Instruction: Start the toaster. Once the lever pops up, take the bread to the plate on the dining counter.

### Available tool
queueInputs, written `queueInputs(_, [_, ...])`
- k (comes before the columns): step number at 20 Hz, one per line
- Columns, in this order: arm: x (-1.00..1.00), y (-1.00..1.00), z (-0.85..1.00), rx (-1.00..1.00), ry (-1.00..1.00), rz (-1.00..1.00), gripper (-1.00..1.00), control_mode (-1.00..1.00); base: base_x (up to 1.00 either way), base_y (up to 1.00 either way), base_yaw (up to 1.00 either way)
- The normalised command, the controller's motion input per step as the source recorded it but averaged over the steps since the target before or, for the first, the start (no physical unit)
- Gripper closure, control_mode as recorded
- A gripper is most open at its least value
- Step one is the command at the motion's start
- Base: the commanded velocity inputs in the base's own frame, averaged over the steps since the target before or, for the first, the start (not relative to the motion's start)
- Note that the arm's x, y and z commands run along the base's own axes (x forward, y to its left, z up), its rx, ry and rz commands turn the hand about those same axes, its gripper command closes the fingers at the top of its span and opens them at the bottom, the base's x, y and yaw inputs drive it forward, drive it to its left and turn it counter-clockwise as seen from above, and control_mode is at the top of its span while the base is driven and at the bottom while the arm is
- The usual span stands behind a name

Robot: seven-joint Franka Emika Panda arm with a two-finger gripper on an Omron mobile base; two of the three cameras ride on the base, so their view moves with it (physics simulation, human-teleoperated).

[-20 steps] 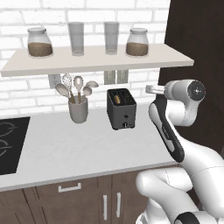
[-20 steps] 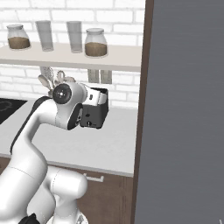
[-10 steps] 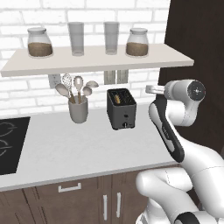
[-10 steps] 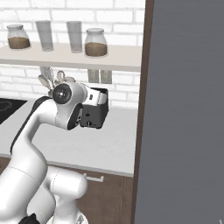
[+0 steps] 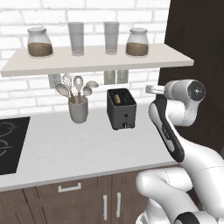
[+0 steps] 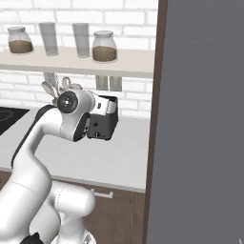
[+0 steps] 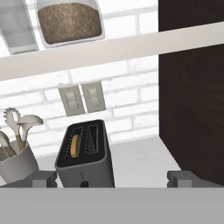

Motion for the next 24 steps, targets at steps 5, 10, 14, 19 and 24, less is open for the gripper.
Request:
queueInputs(5, [0.0, 0.0, 0.0, 0.0, 0.0, 0.0, -1.0, -1.0, 0.0, 0.0, 0.0])
queueInputs(10, [0.0, 0.0, 0.0, 0.0, 0.0, 0.0, -1.0, -1.0, 0.0, 0.0, 0.0])
queueInputs(14, [0.0, 0.0, 0.0, 0.0, 0.0, 0.0, -1.0, -1.0, 0.0, 0.0, 0.0])
queueInputs(19, [0.0, 0.0, 0.0, 0.0, 0.0, 0.0, -1.0, -1.0, 0.0, 0.0, 0.0])
queueInputs(24, [0.0, 0.0, 0.0, 0.0, 0.0, 0.0, -1.0, -1.0, 0.0, 0.0, 0.0])
